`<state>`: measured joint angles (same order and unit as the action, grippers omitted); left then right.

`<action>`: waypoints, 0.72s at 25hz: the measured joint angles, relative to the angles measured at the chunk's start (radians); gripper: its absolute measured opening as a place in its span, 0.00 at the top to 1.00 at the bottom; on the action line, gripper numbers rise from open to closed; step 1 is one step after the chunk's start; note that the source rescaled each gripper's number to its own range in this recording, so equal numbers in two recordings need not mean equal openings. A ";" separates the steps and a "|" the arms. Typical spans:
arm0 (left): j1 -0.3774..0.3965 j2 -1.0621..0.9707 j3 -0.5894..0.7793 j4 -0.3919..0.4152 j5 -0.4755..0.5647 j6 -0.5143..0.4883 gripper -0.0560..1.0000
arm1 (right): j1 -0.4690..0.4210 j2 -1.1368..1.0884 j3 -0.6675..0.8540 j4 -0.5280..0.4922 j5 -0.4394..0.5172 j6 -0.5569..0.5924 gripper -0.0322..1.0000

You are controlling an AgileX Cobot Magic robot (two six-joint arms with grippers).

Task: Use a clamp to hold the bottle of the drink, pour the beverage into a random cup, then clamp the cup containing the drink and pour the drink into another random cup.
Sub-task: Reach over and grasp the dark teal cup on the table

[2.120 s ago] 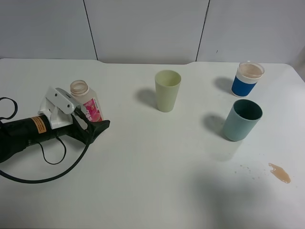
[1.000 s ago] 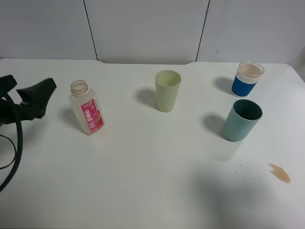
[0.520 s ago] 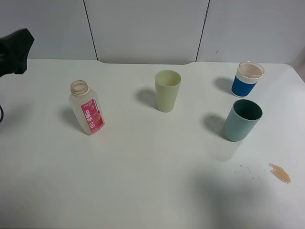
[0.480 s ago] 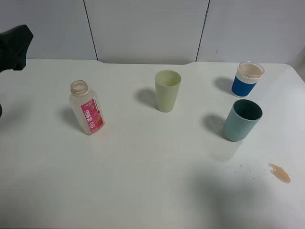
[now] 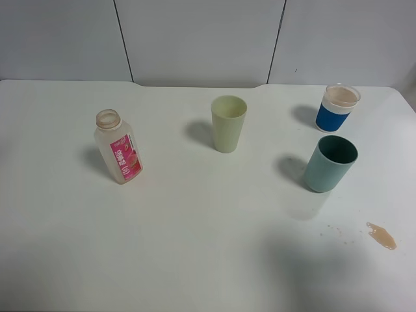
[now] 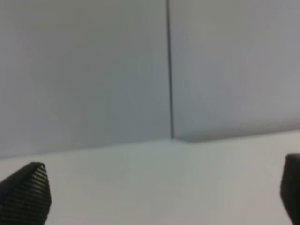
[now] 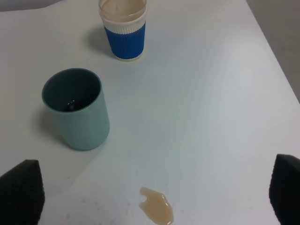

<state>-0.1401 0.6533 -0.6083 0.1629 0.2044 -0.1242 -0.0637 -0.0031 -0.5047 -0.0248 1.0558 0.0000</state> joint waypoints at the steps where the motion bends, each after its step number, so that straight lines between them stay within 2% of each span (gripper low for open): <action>1: 0.000 -0.036 -0.015 0.011 0.062 0.001 0.00 | 0.000 0.000 0.000 0.000 0.000 0.000 0.14; 3: 0.000 -0.098 -0.036 0.021 0.192 0.002 0.00 | 0.000 0.000 0.000 0.000 0.000 0.000 0.14; 7: 0.000 -0.238 -0.047 0.043 0.377 0.002 0.00 | 0.000 0.000 0.000 0.000 0.000 0.000 0.14; 13: 0.000 -0.454 -0.047 0.047 0.534 -0.001 0.00 | 0.000 0.000 0.000 0.000 0.000 0.000 0.14; 18: 0.000 -0.550 -0.048 0.047 0.668 -0.009 0.00 | 0.000 0.000 0.000 0.000 0.000 0.000 0.14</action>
<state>-0.1401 0.1031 -0.6559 0.2097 0.8720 -0.1332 -0.0637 -0.0031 -0.5047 -0.0248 1.0558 0.0000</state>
